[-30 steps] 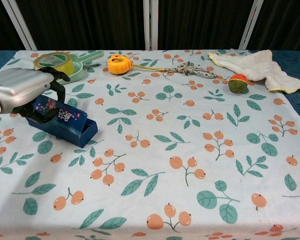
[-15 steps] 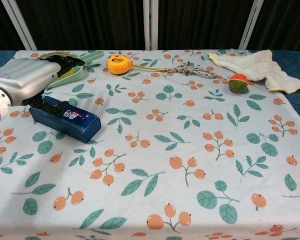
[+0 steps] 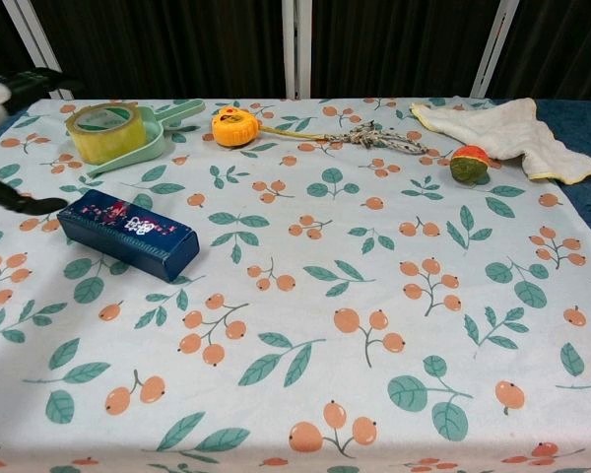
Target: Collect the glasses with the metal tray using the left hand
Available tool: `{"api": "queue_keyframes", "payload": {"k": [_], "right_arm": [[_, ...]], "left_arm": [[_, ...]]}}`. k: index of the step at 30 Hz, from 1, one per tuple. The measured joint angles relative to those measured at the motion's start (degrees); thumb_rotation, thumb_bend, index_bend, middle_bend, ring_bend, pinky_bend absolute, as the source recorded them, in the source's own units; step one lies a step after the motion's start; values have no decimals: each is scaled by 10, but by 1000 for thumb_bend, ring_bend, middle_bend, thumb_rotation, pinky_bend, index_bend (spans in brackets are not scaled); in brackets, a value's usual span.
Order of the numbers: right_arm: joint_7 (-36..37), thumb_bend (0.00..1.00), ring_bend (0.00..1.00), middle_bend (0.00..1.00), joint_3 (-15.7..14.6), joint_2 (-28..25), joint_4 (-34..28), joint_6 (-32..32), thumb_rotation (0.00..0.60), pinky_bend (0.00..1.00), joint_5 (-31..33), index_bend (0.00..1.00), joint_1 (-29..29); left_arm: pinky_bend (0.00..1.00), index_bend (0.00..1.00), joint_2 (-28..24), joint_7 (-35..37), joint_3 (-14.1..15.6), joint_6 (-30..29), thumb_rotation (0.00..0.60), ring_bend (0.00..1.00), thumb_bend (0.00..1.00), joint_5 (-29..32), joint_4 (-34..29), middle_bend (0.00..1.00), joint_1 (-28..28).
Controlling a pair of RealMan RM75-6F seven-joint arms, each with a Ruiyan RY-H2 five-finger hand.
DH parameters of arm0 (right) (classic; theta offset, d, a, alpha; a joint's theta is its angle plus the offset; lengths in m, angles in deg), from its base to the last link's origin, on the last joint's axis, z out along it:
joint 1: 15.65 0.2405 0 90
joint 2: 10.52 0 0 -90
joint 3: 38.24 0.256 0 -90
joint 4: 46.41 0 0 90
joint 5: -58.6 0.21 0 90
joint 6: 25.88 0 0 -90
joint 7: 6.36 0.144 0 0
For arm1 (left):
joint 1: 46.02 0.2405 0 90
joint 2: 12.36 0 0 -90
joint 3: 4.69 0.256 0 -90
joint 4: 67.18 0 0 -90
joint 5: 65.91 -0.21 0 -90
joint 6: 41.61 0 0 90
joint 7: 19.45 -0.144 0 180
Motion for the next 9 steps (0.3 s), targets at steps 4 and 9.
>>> {"api": "queue_keyframes", "payload": {"k": [4, 9], "right_arm": [[-3, 270, 0, 0, -3, 1, -2, -1, 600, 0, -9, 0, 4], [-15, 267, 0, 0, -4, 4, -10, 0, 600, 0, -12, 0, 8]], "left_arm": [[137, 0, -75, 101, 47, -27, 515, 10, 155, -26, -10, 0, 61], [137, 0, -140, 159, 97, -67, 516, 10, 155, -73, 0, 0, 123]]}}
